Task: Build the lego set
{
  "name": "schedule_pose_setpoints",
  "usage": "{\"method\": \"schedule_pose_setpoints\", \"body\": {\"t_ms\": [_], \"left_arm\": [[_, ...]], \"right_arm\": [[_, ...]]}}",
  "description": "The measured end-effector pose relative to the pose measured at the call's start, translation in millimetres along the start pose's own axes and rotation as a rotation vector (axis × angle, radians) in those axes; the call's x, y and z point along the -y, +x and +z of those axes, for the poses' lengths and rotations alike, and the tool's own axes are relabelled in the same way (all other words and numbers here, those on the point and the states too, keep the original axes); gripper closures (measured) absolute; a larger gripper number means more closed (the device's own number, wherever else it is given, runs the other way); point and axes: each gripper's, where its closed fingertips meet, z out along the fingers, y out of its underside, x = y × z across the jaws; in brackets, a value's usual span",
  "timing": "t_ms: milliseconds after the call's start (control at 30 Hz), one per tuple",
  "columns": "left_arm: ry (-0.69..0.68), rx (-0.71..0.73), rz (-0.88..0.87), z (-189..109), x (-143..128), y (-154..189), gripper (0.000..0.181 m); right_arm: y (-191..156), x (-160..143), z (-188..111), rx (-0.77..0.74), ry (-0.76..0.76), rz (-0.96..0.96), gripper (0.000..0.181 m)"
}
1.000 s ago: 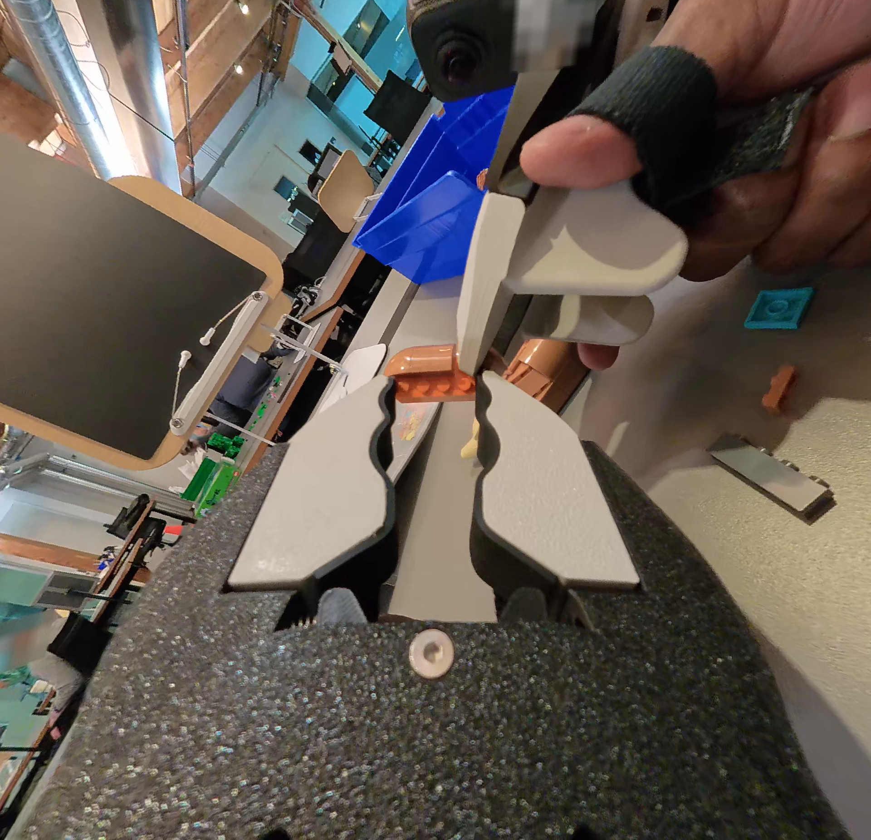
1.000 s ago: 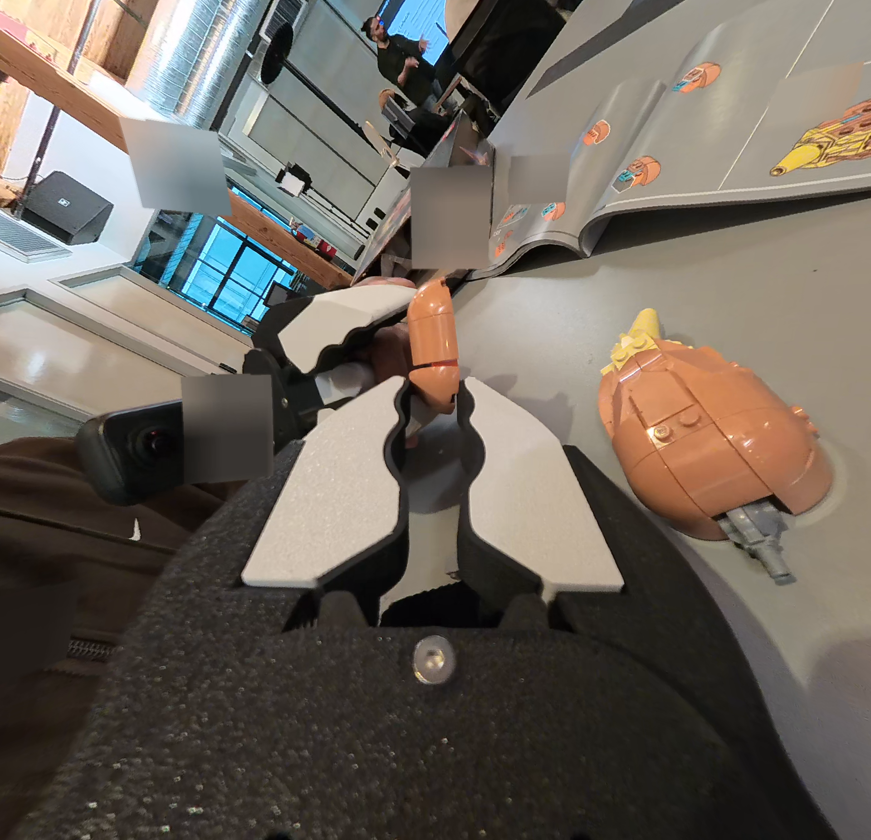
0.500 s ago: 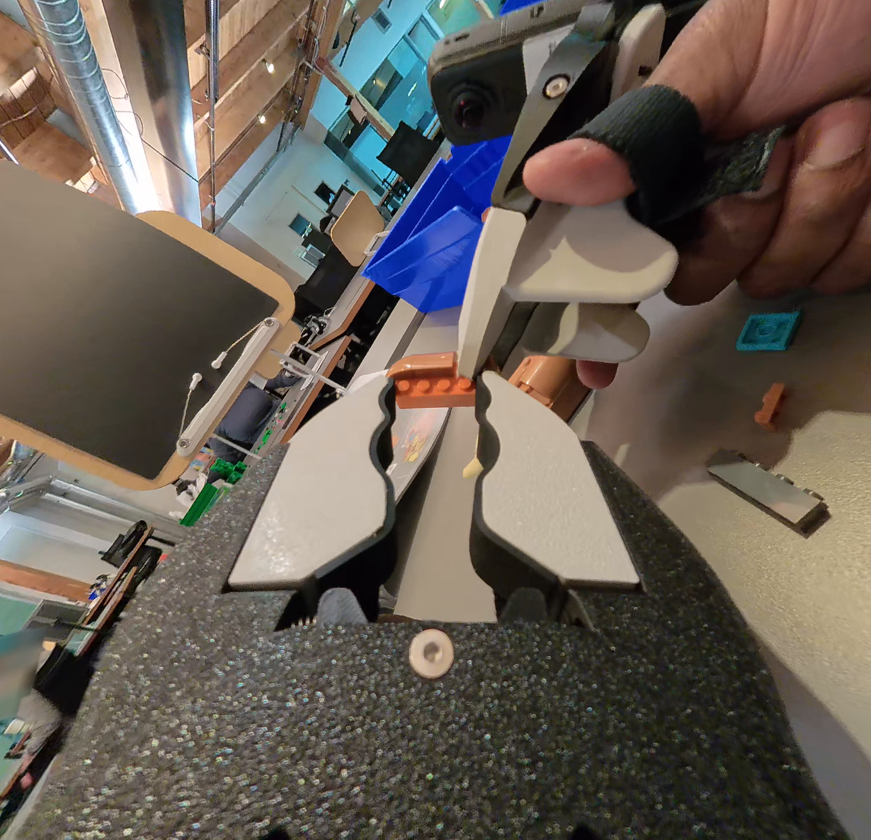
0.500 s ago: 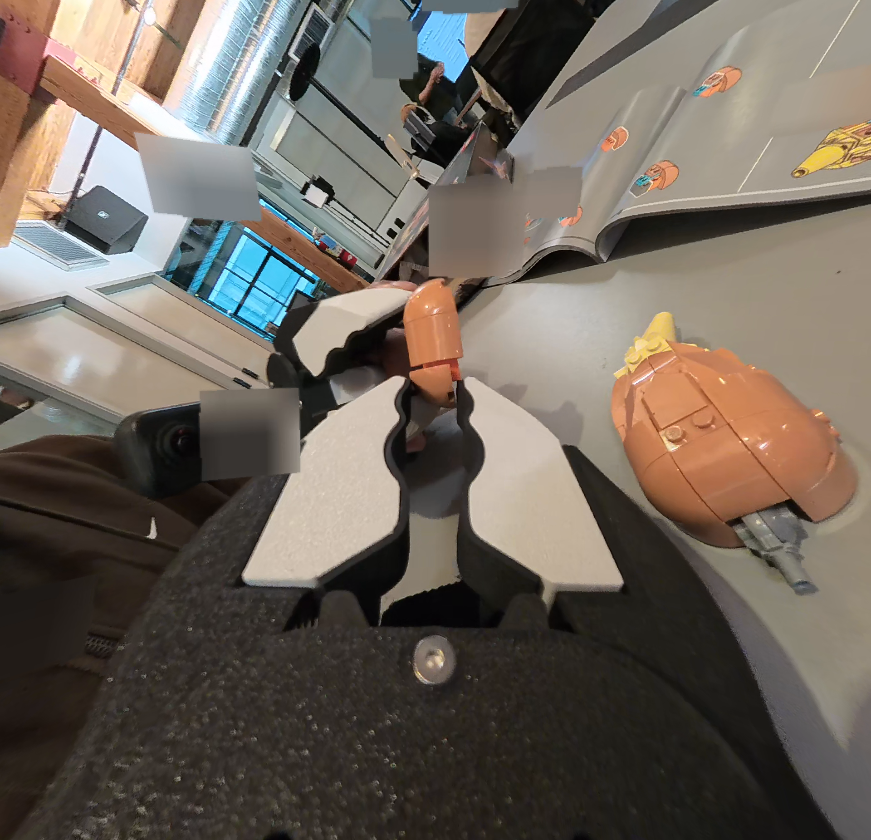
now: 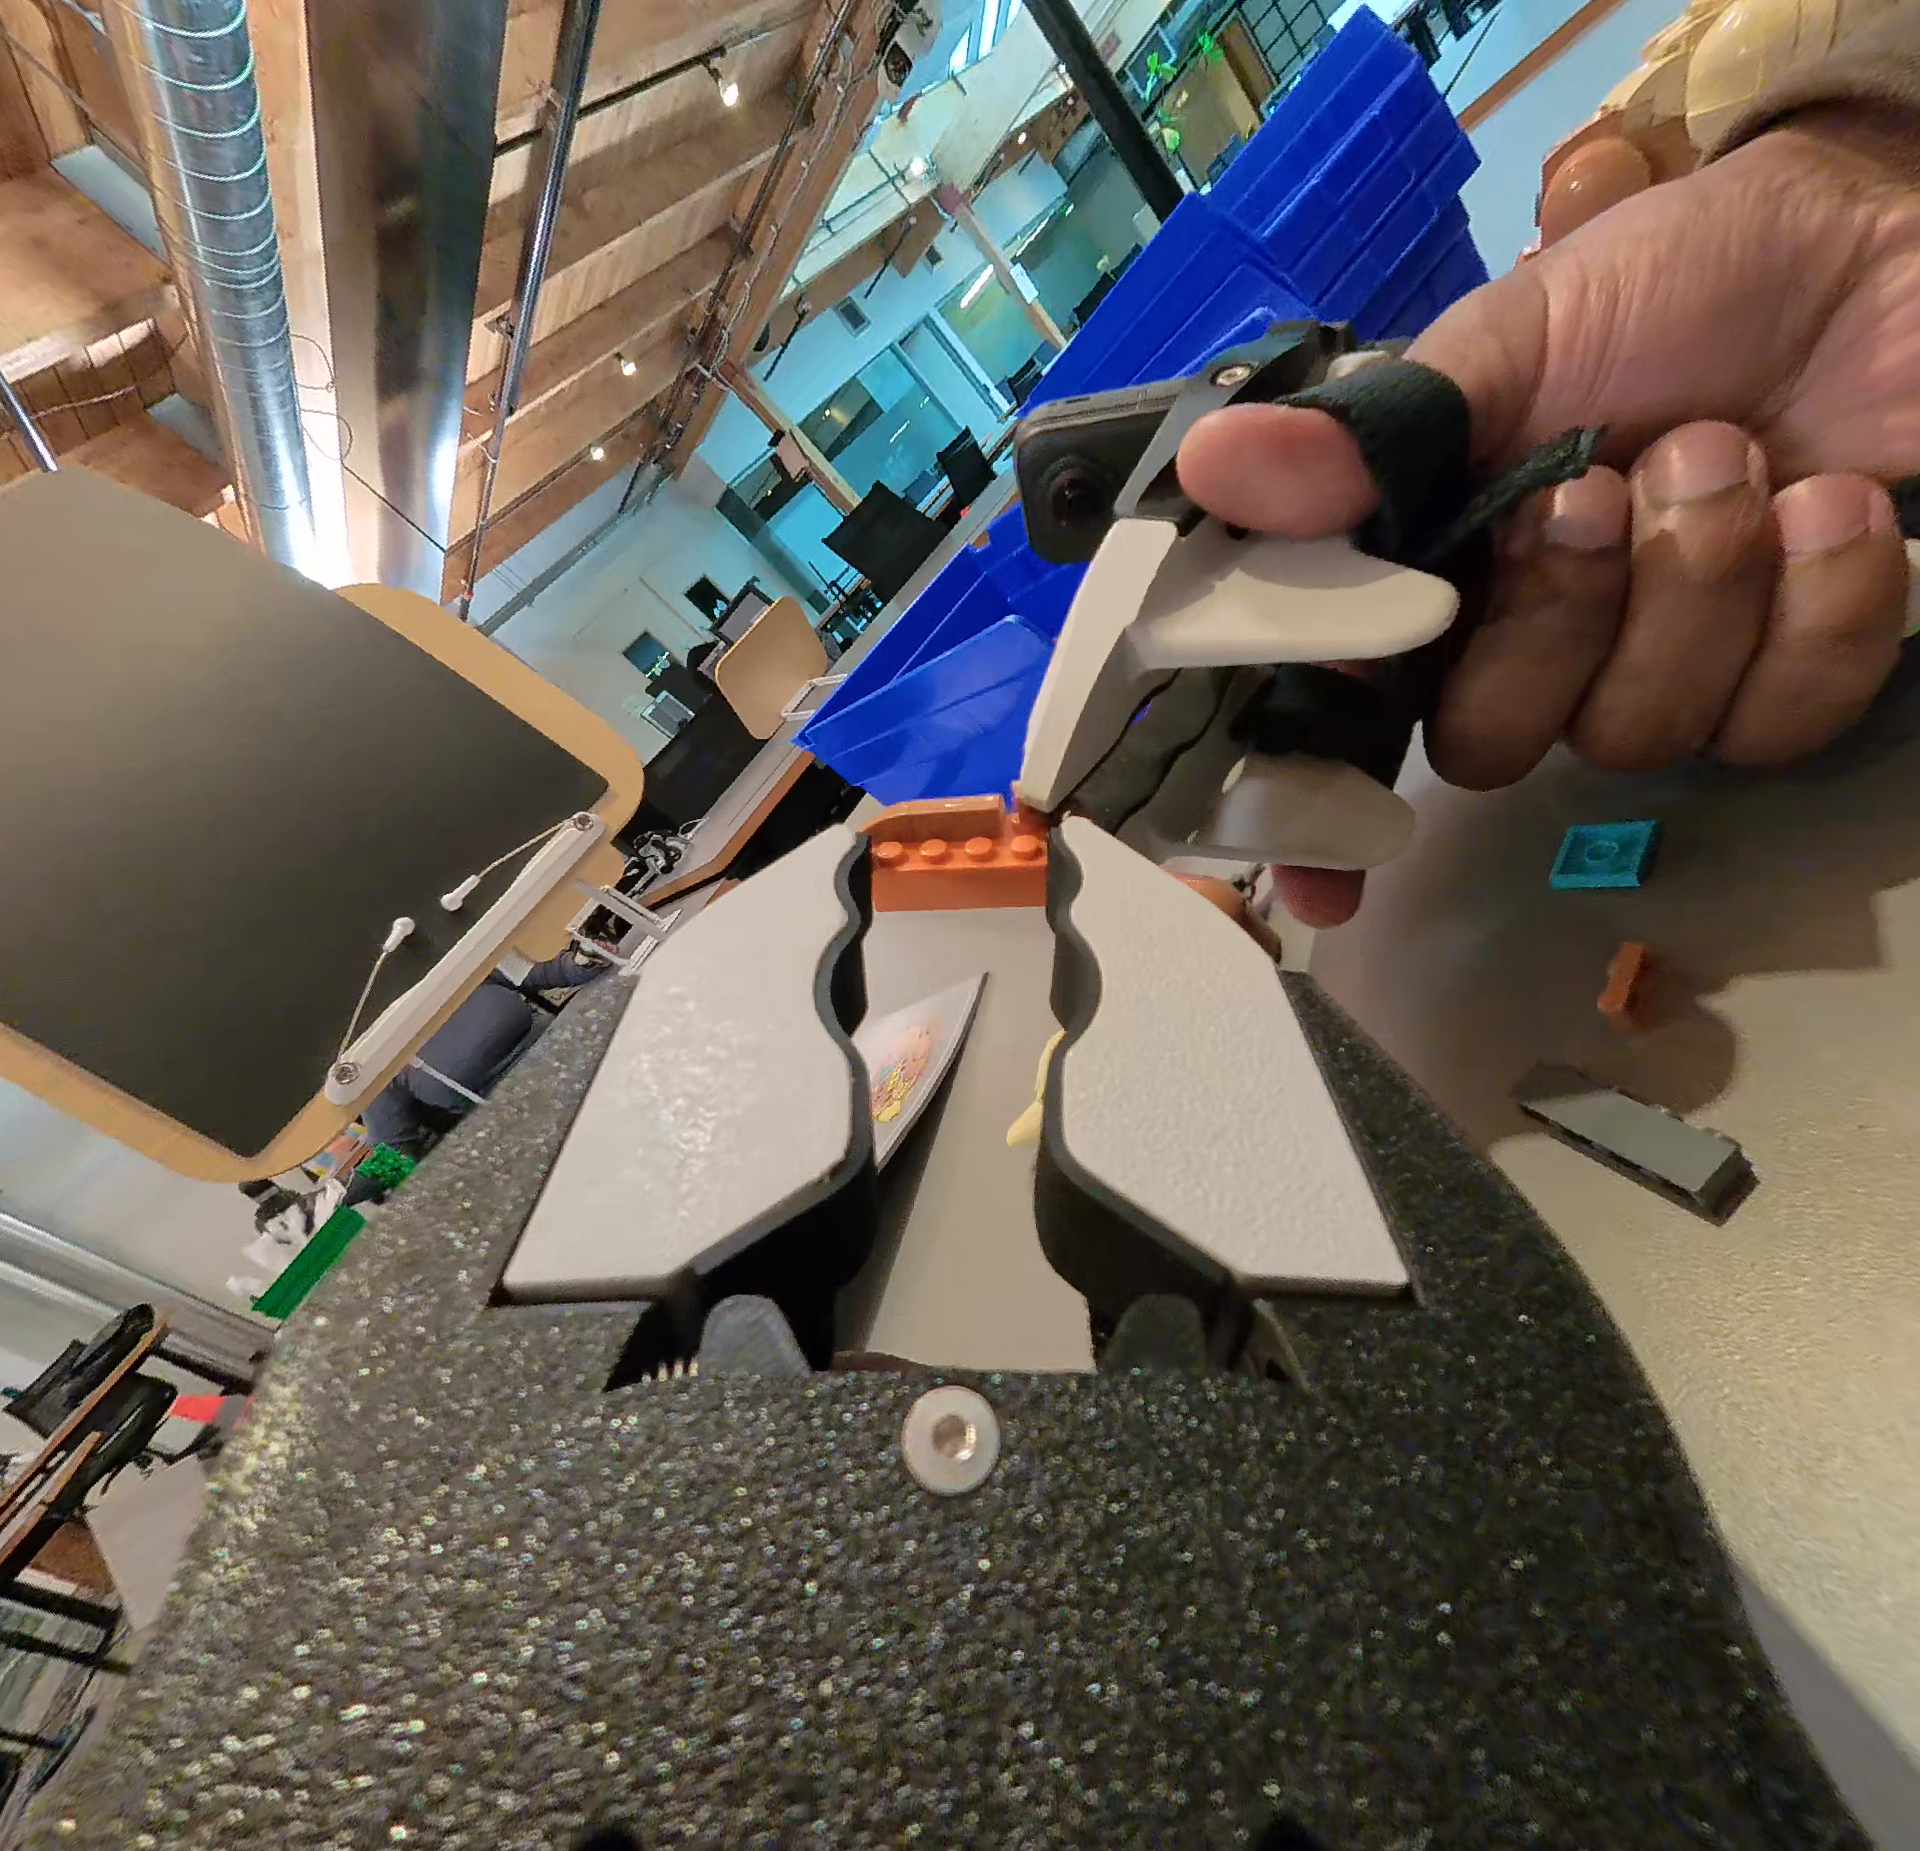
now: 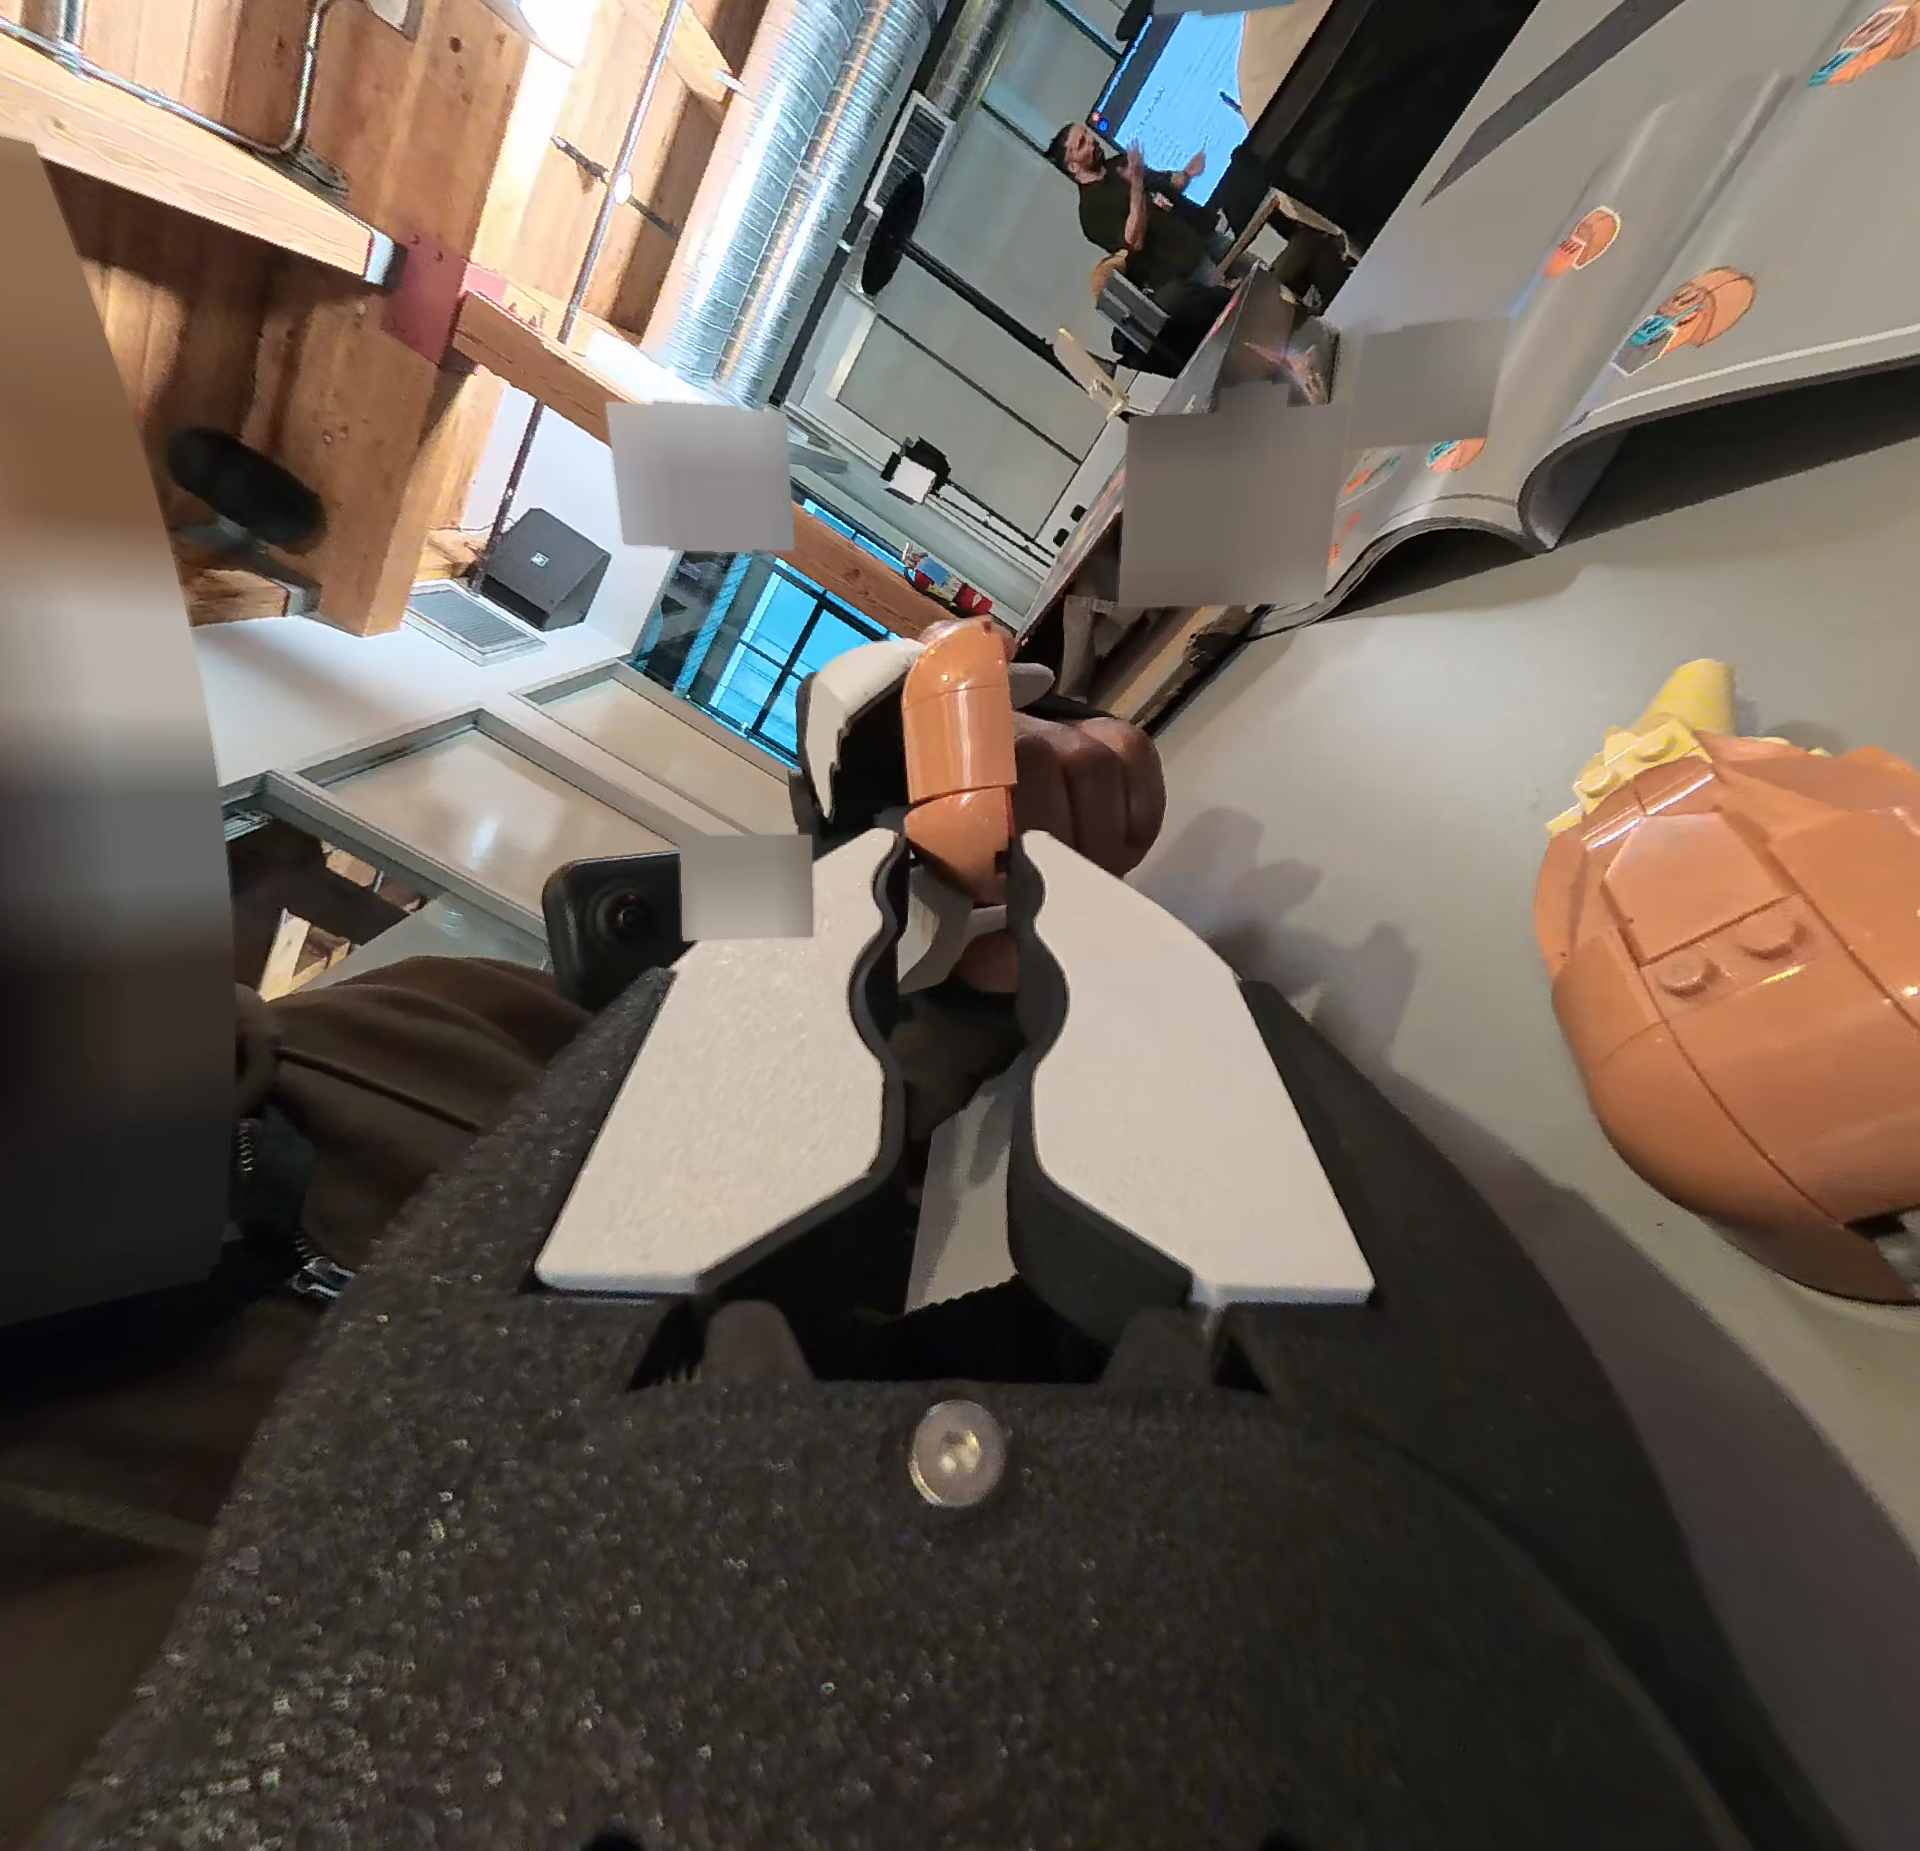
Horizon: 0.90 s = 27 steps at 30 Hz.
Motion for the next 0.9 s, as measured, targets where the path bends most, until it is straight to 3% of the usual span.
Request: {"method": "schedule_pose_setpoints", "body": {"t_ms": [467, 900], "left_arm": [[0.054, -0.024, -0.019, -3.1, 2.3, -0.8, 0.150], [0.108, -0.048, -0.006, -6.8, 6.8, -1.2, 0.150]], "right_arm": [[-2.8, -1.0, 3.1, 0.036, 0.017, 0.042, 0.164], [-6.5, -3.0, 5.0, 0.022, 0.011, -0.035, 0.165]]}}
